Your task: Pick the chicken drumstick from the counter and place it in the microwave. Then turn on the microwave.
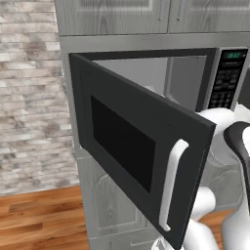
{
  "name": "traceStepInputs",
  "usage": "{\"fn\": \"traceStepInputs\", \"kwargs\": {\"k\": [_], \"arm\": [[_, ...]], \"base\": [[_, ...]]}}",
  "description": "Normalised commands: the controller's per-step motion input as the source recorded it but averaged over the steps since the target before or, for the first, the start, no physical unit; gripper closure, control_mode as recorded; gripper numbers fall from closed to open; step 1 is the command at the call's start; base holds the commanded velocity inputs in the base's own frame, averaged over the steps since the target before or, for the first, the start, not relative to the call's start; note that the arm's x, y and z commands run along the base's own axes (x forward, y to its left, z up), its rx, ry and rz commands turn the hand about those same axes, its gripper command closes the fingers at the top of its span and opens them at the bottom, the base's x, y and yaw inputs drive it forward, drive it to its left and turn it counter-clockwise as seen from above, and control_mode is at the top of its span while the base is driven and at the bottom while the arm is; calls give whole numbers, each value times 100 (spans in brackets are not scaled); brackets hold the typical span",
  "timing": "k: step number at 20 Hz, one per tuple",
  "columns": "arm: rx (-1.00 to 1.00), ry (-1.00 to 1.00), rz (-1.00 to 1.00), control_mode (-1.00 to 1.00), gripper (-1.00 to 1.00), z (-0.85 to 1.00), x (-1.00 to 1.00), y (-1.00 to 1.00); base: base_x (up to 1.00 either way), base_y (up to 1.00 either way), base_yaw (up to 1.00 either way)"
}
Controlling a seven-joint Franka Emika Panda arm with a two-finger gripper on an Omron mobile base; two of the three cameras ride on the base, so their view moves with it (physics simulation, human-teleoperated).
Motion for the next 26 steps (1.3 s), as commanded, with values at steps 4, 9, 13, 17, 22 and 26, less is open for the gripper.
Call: {"fn": "traceStepInputs", "kwargs": {"k": [4, 9, 13, 17, 22, 26], "arm": [[0, 0, 2, -100, -100, 0, -5, 30], [0, -1, 1, -100, -100, 0, 0, 27], [0, -4, 2, -100, -100, 0, 0, 33], [0, -7, 0, -100, -100, 0, 0, 34], [0, -7, 0, -100, -100, 0, 0, 21], [0, -8, 0, -100, -100, 0, 0, 17]], "base": [[0, 0, 0], [0, 0, 0], [0, 0, 0], [0, 0, 0], [0, 0, 0], [0, 0, 0]]}}
